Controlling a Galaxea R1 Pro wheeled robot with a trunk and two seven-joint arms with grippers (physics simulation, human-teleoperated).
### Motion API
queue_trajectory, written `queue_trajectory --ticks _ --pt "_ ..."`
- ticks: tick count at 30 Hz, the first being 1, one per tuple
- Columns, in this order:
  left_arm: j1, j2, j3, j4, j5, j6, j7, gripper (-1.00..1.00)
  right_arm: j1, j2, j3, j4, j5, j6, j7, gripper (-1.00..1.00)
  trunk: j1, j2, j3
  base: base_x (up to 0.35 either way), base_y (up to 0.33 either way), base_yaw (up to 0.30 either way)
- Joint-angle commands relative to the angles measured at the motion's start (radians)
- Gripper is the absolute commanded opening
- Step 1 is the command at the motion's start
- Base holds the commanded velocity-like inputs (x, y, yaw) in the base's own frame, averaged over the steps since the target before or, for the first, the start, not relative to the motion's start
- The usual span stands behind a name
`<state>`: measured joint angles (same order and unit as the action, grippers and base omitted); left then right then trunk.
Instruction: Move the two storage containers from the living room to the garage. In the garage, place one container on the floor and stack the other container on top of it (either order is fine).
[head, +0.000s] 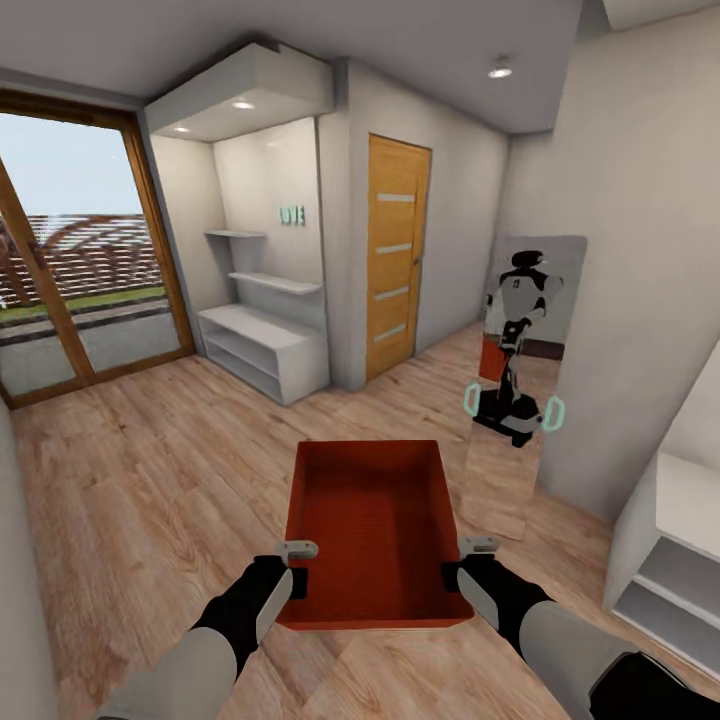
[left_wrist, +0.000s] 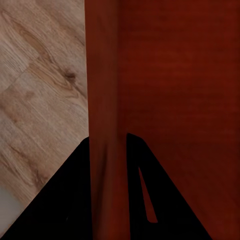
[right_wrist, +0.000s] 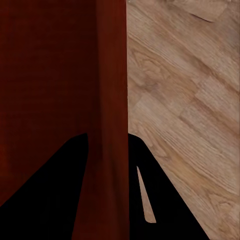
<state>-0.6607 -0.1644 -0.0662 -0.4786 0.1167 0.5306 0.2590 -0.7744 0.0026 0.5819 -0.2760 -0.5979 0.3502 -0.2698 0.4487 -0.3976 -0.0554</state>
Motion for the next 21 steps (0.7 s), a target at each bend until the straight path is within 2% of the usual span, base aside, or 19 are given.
queue_trajectory --ticks 1,21 --pt "0.0 0.003 -0.017 0.052 0.006 0.008 0.014 -1.0 -0.002 -0.001 0.027 -0.006 -0.017 0.0 0.0 -1.0 0.001 -0.002 -0.002 0.322 0.0 0.003" --pt "0.0 0.003 -0.017 0.051 0.006 0.008 0.014 -1.0 -0.002 -0.001 0.027 -0.006 -0.017 0.0 0.0 -1.0 0.001 -0.002 -0.002 0.322 0.0 0.0"
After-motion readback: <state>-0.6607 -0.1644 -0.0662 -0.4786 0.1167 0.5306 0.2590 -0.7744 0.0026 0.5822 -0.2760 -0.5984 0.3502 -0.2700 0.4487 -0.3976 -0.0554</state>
